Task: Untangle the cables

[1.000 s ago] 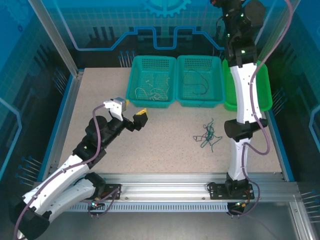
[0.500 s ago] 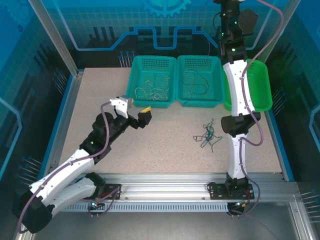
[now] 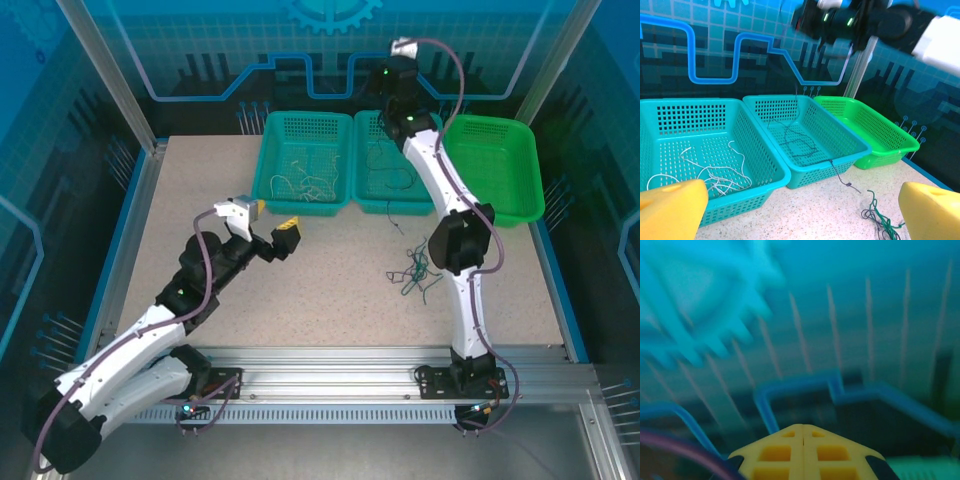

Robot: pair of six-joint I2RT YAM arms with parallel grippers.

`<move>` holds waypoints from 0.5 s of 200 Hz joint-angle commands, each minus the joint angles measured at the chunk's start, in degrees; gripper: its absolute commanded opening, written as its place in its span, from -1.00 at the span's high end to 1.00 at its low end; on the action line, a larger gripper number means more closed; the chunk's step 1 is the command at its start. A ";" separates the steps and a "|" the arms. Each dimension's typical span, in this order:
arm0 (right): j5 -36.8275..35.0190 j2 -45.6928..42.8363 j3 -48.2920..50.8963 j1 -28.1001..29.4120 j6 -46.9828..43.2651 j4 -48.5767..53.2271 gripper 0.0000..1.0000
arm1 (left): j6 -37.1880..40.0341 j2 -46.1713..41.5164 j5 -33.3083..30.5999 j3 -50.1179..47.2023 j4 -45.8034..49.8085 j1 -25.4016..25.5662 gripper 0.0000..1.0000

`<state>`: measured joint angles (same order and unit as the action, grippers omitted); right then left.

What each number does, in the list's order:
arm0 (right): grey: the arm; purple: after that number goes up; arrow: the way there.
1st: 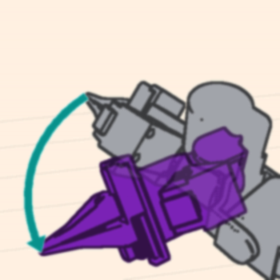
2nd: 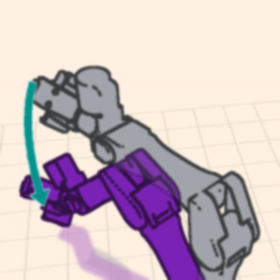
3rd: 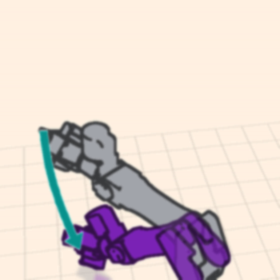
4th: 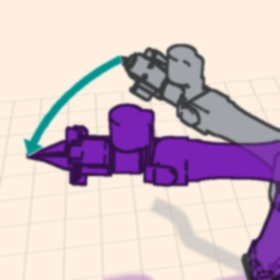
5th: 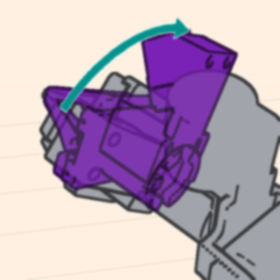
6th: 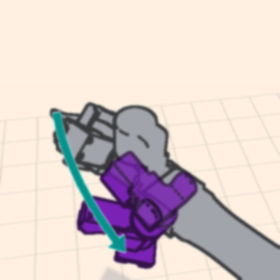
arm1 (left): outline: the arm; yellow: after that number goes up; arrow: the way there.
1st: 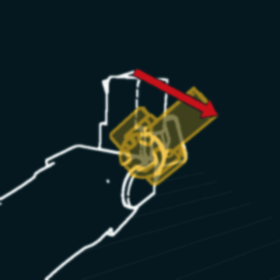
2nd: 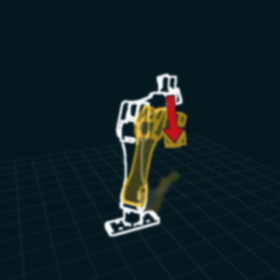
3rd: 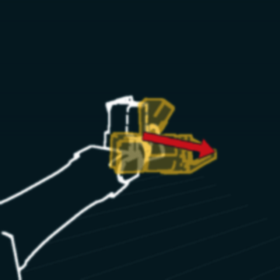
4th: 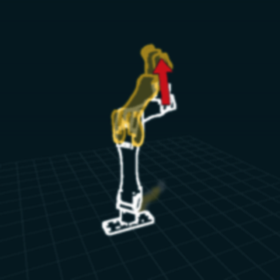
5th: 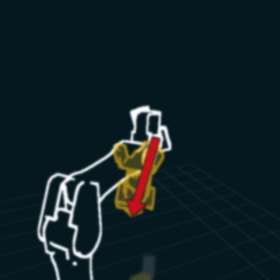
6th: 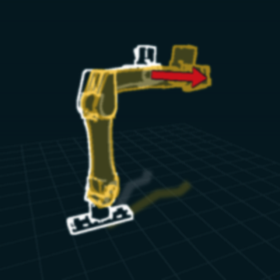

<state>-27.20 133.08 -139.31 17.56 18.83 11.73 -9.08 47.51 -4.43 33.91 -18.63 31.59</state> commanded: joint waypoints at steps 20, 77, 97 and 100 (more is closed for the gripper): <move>-9.71 2.72 0.94 -2.68 12.15 21.07 0.94 | 0.46 -1.88 -0.13 -0.59 0.55 -0.33 -0.98; -1.42 -4.65 4.52 -4.60 12.64 29.88 -0.69 | -0.94 -0.59 0.79 -0.18 -0.17 -0.31 -0.98; 6.08 -10.73 9.36 -6.14 14.92 30.18 -1.00 | -1.50 -0.07 1.24 0.15 -0.26 -0.32 -0.98; 7.81 -11.64 10.79 -6.48 15.04 29.25 -1.00 | -1.55 0.03 1.29 0.20 -0.36 -0.31 -0.98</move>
<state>-28.47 131.83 -132.68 13.21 30.83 39.03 -9.15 47.05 -4.38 33.89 -18.31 31.59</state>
